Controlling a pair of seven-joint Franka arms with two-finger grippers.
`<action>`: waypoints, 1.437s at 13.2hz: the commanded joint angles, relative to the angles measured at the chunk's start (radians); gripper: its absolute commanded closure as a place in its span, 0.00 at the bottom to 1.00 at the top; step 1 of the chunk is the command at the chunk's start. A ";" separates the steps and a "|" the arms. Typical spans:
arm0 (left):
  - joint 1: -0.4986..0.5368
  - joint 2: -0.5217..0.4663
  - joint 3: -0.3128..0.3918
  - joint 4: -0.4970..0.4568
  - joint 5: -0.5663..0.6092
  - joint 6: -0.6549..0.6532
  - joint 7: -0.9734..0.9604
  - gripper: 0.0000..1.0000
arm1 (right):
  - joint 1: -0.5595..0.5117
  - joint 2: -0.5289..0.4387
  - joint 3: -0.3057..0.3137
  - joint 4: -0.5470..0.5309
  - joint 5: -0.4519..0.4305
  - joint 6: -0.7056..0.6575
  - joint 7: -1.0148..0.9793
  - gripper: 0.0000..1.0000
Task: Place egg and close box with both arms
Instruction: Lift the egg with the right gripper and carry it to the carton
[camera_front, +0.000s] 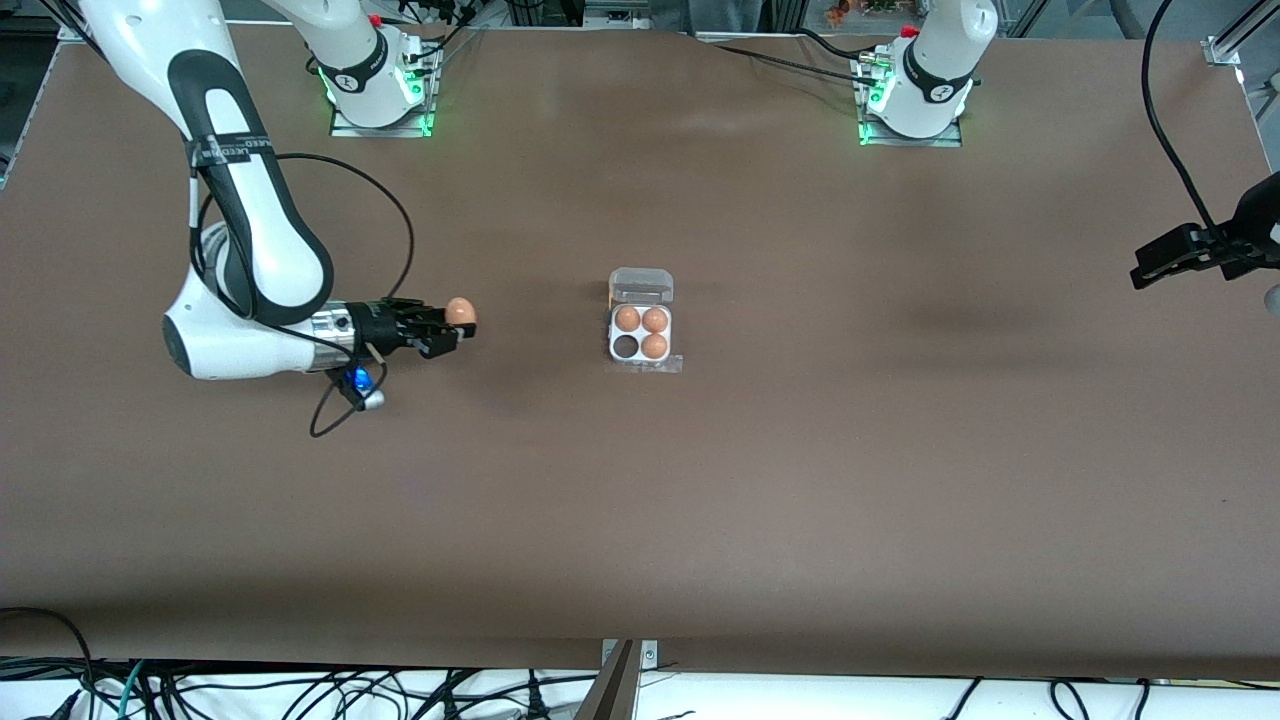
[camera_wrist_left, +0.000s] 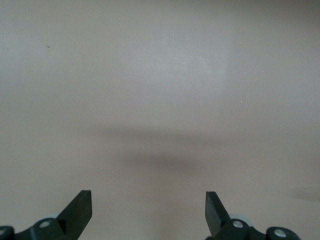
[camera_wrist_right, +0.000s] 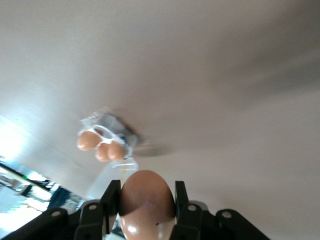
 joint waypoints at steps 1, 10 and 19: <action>0.009 0.007 -0.004 0.021 -0.004 -0.017 0.014 0.00 | 0.016 0.081 0.016 0.102 0.074 -0.049 0.192 0.67; 0.009 0.007 -0.004 0.021 -0.004 -0.017 0.011 0.00 | 0.028 0.251 0.116 0.239 0.231 -0.049 0.514 0.66; 0.012 0.007 -0.003 0.021 -0.004 -0.017 0.008 0.00 | 0.123 0.373 0.122 0.328 0.375 0.009 0.531 0.66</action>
